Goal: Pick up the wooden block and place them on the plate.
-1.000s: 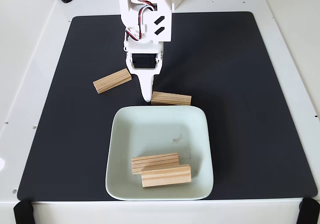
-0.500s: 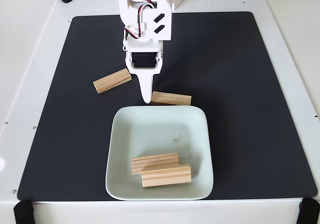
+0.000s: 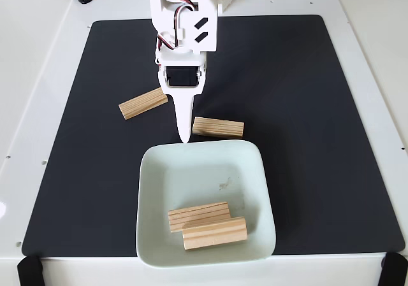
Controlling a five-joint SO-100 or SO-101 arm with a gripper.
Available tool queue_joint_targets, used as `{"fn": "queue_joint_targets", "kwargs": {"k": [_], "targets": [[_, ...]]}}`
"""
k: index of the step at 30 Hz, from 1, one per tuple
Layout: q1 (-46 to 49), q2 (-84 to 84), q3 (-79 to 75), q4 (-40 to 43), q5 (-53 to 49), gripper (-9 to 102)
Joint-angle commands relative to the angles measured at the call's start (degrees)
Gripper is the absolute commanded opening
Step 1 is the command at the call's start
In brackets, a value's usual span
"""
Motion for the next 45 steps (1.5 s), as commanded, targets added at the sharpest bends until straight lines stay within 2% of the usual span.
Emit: {"fn": "queue_joint_targets", "kwargs": {"k": [1, 9, 21, 45], "targets": [[-0.53, 2.81, -1.58, -0.09, -0.88, 33], [-0.70, 2.99, -0.26, 0.09, -0.97, 33], [-3.34, 12.04, 11.43, -0.53, -2.72, 33], [-3.78, 4.92, 6.15, -0.62, -2.46, 33]]}}
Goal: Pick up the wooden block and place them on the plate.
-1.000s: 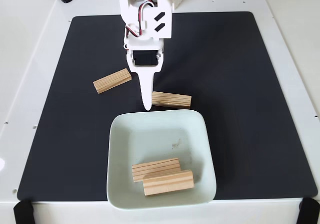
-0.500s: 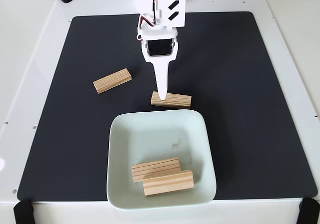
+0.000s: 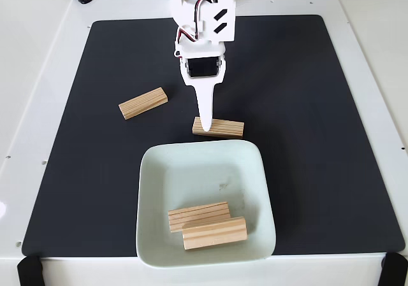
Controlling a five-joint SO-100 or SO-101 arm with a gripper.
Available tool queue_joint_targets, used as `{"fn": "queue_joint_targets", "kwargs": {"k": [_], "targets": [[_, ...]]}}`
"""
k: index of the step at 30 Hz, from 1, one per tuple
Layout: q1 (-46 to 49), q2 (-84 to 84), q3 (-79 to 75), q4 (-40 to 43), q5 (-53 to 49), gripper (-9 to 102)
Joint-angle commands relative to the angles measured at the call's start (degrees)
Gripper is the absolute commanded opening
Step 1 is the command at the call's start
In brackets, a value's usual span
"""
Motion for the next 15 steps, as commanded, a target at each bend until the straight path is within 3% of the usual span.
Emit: {"fn": "queue_joint_targets", "kwargs": {"k": [1, 15], "targets": [[0.26, -0.88, -3.87, -0.62, -0.26, 33], [0.26, -2.99, -5.62, -0.53, -0.26, 33]]}}
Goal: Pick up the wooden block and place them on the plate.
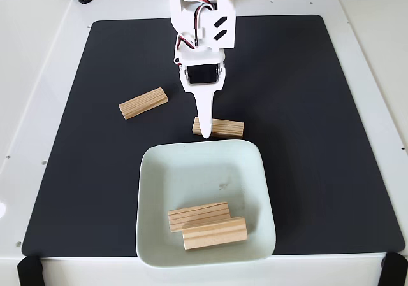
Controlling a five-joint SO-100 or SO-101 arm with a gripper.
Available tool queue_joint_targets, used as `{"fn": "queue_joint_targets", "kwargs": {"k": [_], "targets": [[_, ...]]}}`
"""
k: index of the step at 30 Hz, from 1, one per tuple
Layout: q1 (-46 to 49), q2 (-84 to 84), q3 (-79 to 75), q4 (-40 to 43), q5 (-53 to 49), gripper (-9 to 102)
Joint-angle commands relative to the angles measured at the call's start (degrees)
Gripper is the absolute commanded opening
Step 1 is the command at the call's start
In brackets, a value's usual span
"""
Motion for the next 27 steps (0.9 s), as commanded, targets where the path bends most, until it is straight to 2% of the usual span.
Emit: {"fn": "queue_joint_targets", "kwargs": {"k": [1, 27], "targets": [[0.09, 0.18, -1.85, -0.53, -0.79, 33], [0.00, -2.20, -1.67, 0.18, -0.88, 33]]}}
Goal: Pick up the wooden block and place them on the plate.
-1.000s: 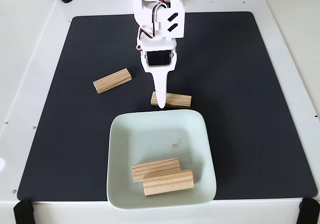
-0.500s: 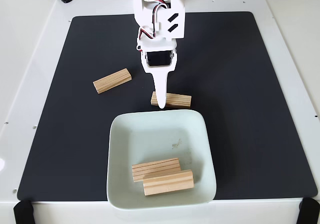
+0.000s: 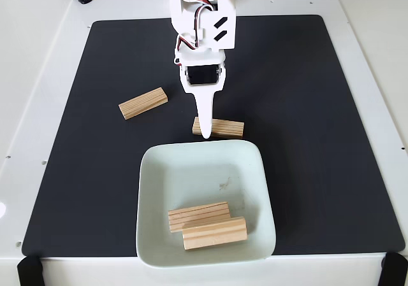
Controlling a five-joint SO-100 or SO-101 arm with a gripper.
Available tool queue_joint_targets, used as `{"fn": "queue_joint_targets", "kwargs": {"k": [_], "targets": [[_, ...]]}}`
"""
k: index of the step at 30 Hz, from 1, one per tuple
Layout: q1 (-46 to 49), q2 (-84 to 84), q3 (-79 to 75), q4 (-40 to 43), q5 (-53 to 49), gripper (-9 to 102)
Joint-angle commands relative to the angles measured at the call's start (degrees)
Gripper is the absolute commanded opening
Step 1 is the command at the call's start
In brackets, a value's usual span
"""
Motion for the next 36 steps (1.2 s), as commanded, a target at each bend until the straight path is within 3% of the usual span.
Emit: {"fn": "queue_joint_targets", "kwargs": {"k": [1, 14, 22, 36], "targets": [[0.00, -0.18, -0.88, 0.00, -0.79, 33], [0.26, -0.18, -0.88, 0.09, -0.79, 33], [0.26, -0.18, -0.88, 0.09, -0.79, 16], [0.00, 0.88, 2.55, -0.53, -1.58, 15]]}}
